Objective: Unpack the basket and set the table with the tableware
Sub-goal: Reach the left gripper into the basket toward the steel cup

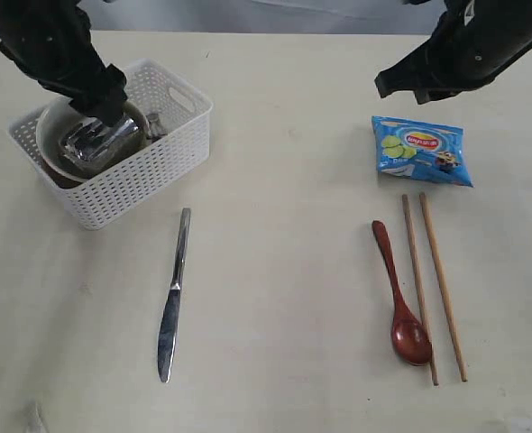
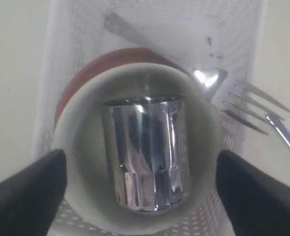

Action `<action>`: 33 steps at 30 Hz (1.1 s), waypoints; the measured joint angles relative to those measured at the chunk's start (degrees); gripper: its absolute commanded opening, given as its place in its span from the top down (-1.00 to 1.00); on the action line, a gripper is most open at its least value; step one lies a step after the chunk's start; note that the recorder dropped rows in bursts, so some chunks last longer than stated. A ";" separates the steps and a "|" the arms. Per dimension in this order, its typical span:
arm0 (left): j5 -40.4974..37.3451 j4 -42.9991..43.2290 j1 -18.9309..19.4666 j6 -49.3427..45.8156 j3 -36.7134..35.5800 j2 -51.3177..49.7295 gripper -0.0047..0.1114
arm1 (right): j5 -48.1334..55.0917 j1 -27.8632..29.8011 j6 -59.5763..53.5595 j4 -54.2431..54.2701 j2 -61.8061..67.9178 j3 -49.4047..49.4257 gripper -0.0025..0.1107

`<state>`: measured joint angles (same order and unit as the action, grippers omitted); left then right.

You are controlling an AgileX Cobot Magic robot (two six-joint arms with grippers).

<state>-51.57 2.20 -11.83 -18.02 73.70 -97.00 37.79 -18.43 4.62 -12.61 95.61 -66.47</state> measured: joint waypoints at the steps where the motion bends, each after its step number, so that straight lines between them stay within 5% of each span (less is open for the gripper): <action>1: -0.41 0.15 0.00 0.24 0.11 0.00 -0.43 | 0.00 0.00 0.00 0.14 0.00 0.00 0.54; 24: 0.01 0.27 0.00 0.61 0.04 -8.30 -0.43 | -1.19 0.00 -0.10 1.58 0.00 0.00 0.54; 33: 2.10 1.36 0.00 1.29 0.04 -10.38 -0.26 | -1.32 0.00 -0.10 1.84 0.00 0.00 0.54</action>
<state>-49.47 3.56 -11.83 -16.73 73.74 -107.37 36.47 -18.43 4.51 -10.77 95.61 -66.47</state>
